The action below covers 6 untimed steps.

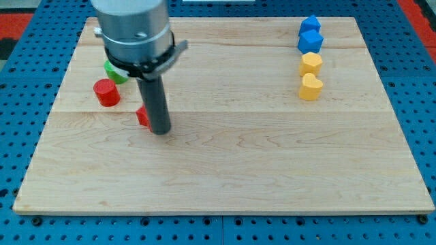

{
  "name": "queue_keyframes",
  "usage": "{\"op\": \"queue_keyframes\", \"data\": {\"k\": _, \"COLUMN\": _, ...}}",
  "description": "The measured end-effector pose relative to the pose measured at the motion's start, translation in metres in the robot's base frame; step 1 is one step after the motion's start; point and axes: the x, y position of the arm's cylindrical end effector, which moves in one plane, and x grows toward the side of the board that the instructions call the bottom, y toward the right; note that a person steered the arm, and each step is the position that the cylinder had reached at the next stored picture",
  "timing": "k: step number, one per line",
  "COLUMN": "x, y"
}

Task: Move the red star bottom left to the red circle

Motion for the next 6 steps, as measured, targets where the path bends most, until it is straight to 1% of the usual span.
{"op": "queue_keyframes", "data": {"k": 2, "x": -0.011, "y": 0.046}}
{"op": "queue_keyframes", "data": {"k": 4, "x": -0.045, "y": 0.022}}
{"op": "queue_keyframes", "data": {"k": 5, "x": -0.035, "y": -0.005}}
{"op": "queue_keyframes", "data": {"k": 6, "x": -0.024, "y": -0.017}}
